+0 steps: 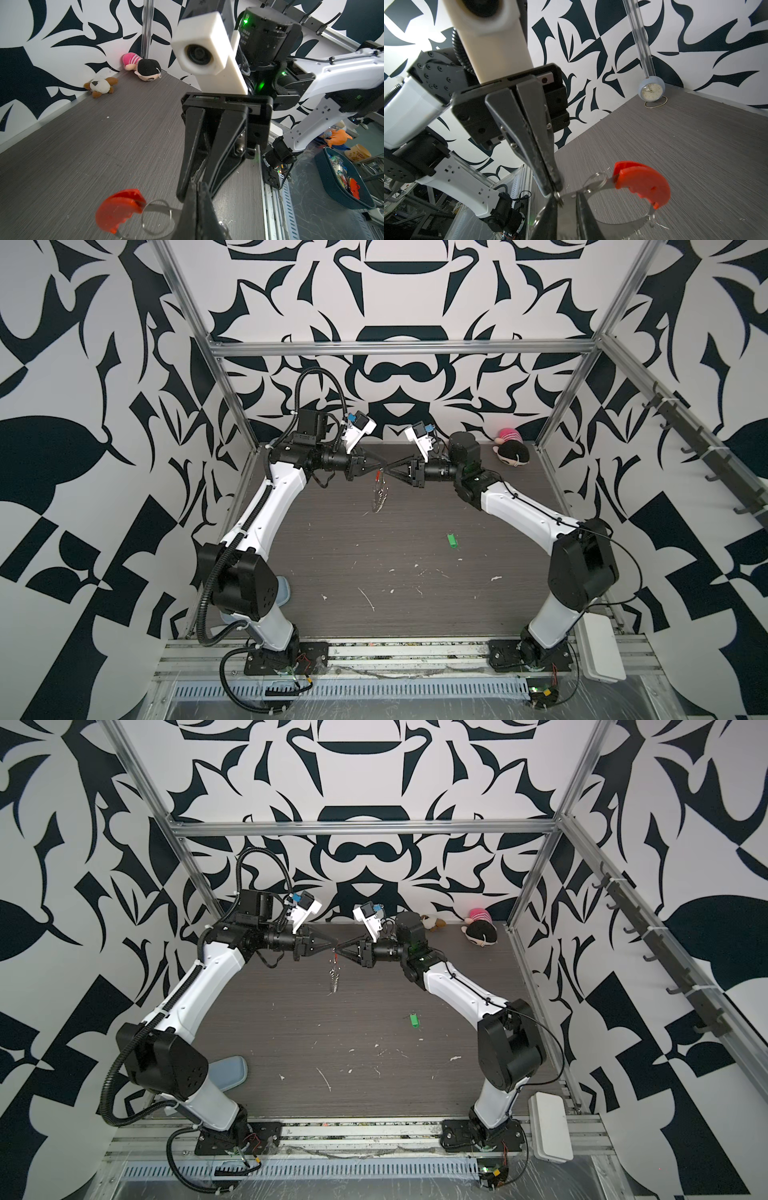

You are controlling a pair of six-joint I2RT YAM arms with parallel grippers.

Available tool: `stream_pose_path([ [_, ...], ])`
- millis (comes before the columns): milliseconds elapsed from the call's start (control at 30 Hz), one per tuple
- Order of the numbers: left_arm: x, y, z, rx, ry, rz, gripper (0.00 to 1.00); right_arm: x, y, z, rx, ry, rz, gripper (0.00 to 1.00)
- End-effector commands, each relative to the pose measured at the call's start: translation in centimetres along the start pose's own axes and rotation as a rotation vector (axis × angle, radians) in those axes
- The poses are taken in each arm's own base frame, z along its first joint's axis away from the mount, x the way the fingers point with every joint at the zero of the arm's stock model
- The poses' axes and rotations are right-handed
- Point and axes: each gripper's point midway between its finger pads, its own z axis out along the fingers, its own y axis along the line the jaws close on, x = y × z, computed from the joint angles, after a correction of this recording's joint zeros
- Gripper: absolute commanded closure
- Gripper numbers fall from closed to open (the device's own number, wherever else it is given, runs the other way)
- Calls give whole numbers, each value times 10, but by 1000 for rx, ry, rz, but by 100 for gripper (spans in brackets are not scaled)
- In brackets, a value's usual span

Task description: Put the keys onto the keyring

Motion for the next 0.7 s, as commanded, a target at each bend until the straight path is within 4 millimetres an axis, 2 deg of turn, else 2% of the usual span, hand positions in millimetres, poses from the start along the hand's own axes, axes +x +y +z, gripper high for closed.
stream_pose_path([
  [0, -10, -10, -2, 42, -21, 23, 100, -26, 21, 0, -43, -51, -79, 76],
  [100, -9, -11, -1, 50, -24, 20, 100, -30, 23, 1, -50, -62, -82, 81],
  [233, -9, -12, -2, 48, -24, 17, 100, -33, 23, 1, -55, -71, -78, 100],
  [367, -12, -14, -3, 45, -33, 27, 100, -34, 23, 2, -62, -80, -68, 100],
  [400, -14, -11, -4, 26, -40, 24, 99, -36, 22, 2, -61, -91, -74, 100],
  [467, -21, 6, -10, -96, -70, 18, 75, -42, 18, -1, -22, -144, -97, 100],
  [500, -24, 17, -15, -171, -96, 7, 71, -48, 15, -4, 6, -188, -124, 100],
  [567, -25, 37, -31, -315, -186, -19, 70, -62, 11, -10, 43, -292, -160, 100],
  [667, -22, 41, -43, -381, -290, -1, 76, -81, 13, -9, 3, -379, -147, 100],
])
